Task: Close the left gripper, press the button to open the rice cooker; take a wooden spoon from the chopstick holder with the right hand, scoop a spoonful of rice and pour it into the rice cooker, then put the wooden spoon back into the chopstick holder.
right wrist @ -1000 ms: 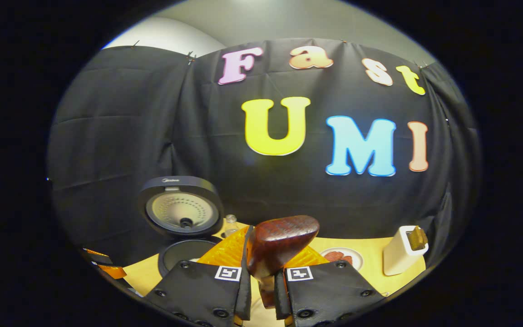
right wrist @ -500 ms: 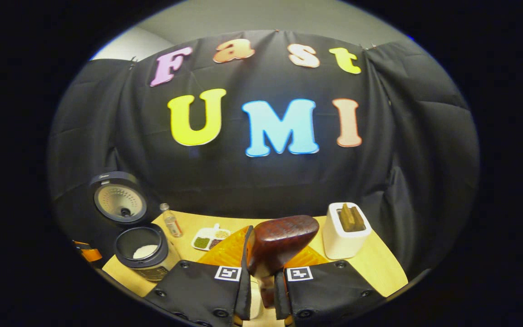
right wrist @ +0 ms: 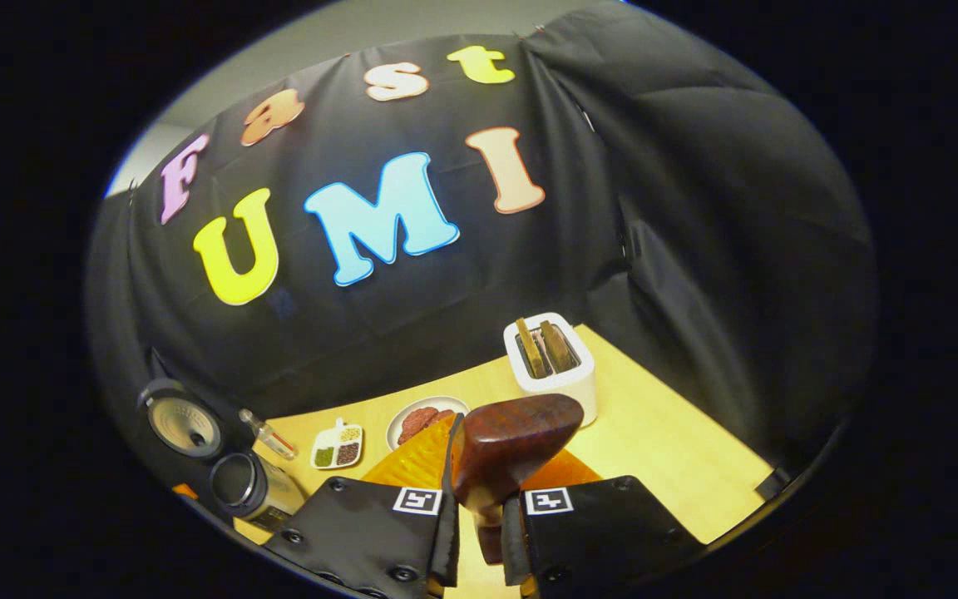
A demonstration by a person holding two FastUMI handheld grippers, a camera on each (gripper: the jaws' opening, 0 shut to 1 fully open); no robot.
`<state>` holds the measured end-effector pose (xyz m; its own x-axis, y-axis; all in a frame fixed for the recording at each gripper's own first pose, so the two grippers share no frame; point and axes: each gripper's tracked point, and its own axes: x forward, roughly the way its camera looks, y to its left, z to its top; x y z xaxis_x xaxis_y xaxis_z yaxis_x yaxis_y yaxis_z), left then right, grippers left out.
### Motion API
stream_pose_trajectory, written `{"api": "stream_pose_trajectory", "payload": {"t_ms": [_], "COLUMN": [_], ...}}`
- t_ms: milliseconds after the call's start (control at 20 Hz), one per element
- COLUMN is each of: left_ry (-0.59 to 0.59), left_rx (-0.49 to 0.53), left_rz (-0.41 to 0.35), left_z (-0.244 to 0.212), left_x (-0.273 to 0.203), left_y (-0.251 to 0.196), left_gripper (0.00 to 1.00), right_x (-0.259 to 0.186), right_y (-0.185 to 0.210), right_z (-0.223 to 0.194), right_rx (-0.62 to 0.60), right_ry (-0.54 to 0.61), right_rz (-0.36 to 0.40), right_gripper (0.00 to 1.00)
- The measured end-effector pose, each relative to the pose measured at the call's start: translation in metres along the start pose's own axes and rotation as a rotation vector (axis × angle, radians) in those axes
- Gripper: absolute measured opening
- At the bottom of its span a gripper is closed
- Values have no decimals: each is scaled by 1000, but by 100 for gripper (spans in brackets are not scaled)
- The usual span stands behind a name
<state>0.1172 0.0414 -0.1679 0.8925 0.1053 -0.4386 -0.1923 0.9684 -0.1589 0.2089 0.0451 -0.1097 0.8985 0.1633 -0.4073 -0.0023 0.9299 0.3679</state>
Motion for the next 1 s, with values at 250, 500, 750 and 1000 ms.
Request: {"api": "stream_pose_trajectory", "payload": {"t_ms": [250, 500, 750, 1000], "left_ry": [-10, -7, 15, -11], "left_rx": [12, 7, -43, -63], "left_rz": [60, 149, 227, 292], "left_z": [16, 20, 10, 28], "left_x": [-3, -15, -27, -34], "left_y": [-5, 7, 25, 54], "left_gripper": [97, 97, 97, 98], "right_x": [37, 73, 96, 104], "right_y": [-23, -44, -44, -41], "right_z": [-37, -77, -106, -115], "right_rx": [114, 128, 136, 133], "right_ry": [83, 153, 217, 222], "right_rz": [-6, -51, -52, -52], "right_gripper": [22, 22, 22, 28]}}
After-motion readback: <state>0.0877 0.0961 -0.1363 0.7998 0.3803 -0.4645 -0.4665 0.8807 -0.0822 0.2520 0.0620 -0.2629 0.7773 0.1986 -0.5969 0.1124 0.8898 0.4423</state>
